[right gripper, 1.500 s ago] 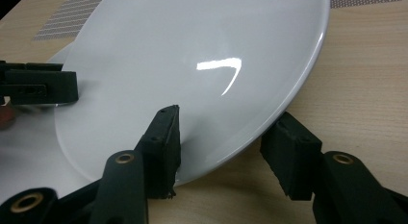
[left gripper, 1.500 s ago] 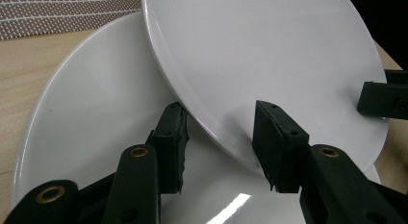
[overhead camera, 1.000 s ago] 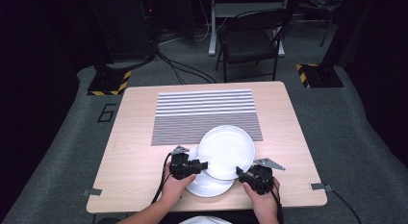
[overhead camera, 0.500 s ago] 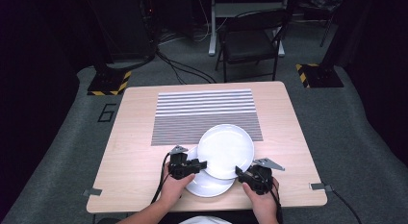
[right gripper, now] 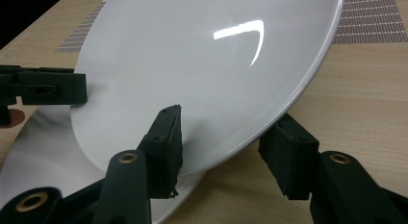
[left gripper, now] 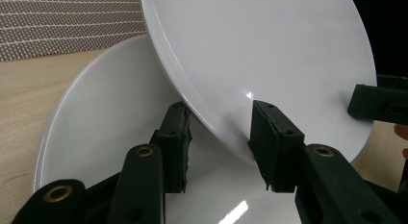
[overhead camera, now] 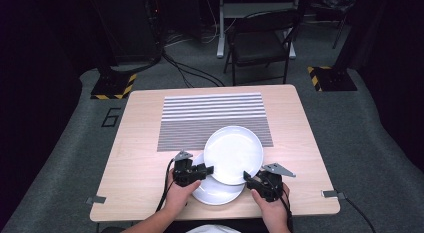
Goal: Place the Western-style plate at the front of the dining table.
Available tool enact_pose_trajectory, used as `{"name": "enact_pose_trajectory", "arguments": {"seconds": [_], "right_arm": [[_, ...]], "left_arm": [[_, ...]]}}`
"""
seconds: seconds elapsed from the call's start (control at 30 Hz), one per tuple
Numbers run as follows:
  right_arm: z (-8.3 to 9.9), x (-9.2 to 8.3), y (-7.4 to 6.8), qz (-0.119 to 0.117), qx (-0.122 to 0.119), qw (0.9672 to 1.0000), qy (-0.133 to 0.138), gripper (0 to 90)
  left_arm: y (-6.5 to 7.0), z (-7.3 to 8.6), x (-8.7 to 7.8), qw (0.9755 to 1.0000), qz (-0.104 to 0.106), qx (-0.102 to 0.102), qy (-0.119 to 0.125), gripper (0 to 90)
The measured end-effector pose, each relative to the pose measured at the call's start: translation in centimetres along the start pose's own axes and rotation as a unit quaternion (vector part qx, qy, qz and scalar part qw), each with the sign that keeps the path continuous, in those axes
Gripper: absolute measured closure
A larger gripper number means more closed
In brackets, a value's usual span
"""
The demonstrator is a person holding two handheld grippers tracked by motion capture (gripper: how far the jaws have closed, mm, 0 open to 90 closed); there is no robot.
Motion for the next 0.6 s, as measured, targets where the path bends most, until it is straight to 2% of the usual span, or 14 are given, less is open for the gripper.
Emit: {"name": "enact_pose_trajectory", "arguments": {"seconds": [0.3, 0.6], "right_arm": [[-0.4, -0.1, -0.1, -0.004, -0.006, 1.0000, -0.001, 49.8], [-1.4, 0.9, -1.0, -0.013, -0.008, 0.9999, 0.002, 49.9]], "left_arm": [[-0.1, -0.2, -0.3, 1.0000, 0.002, 0.005, 0.003, 58.7], [-1.1, -0.7, -1.0, 0.9998, -0.010, -0.004, 0.018, 58.7]]}}
Point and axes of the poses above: each handheld gripper's, and its own axes: x roughly forward along the jaws, z roughly out of its underside, y roughly to its right, the point moved 2 cm from there along x, roughly forward along the jaws, and after that the axes turned 12 degrees about x, right-handed, at the moved point
